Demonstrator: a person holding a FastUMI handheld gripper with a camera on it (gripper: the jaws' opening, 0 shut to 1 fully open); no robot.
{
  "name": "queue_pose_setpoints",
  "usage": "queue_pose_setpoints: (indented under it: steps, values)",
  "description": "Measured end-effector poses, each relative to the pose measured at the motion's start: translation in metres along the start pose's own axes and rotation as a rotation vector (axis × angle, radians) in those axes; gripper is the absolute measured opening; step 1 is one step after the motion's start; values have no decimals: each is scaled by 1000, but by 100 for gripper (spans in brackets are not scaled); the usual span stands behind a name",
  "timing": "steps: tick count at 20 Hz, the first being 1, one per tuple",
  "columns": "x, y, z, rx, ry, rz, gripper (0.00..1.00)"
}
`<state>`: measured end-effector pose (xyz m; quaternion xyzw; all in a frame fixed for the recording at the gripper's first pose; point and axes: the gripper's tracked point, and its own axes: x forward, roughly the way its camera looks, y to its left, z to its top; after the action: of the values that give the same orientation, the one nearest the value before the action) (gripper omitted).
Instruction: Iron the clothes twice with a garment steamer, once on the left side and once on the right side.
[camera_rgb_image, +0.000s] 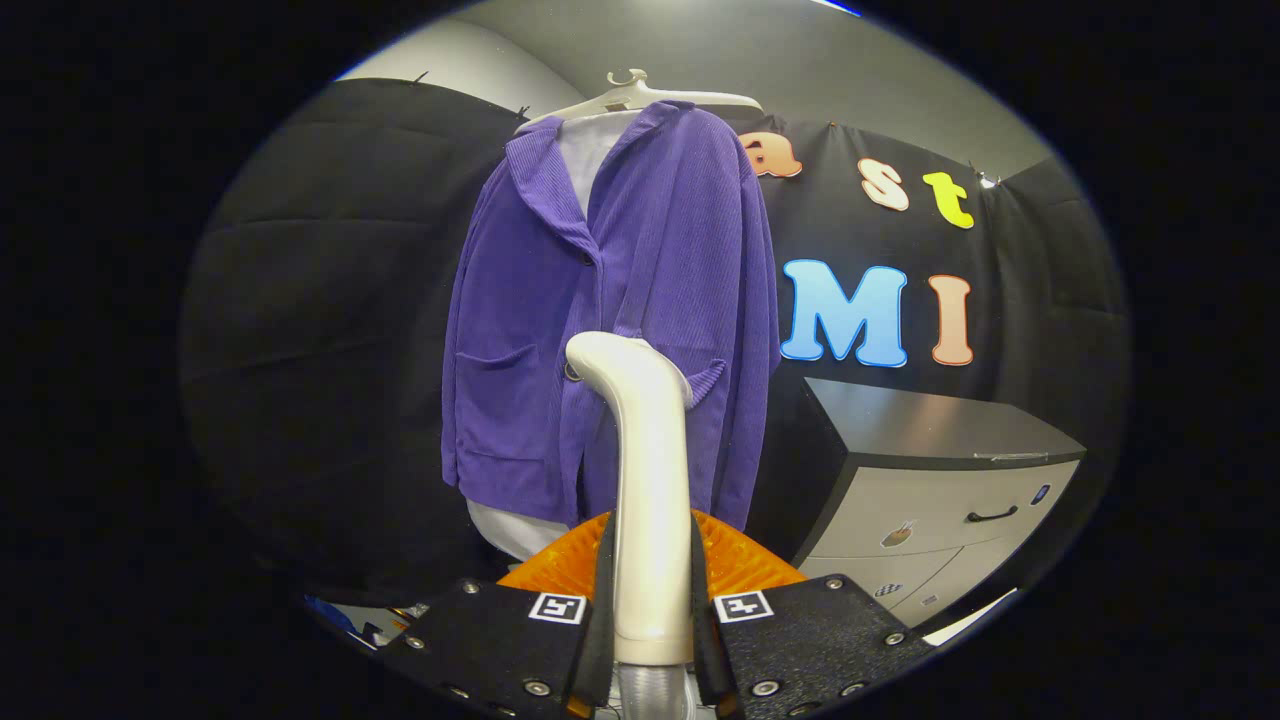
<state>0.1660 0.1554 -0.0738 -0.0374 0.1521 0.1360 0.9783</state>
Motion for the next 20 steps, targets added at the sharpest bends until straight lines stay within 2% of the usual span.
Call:
queue_pose_setpoints:
  steps: [14, 20]
  values:
    - [4, -10, -93, 13, 149, -6, 32]
    - [-10, -8, -110, 15, 170, 1, 33]
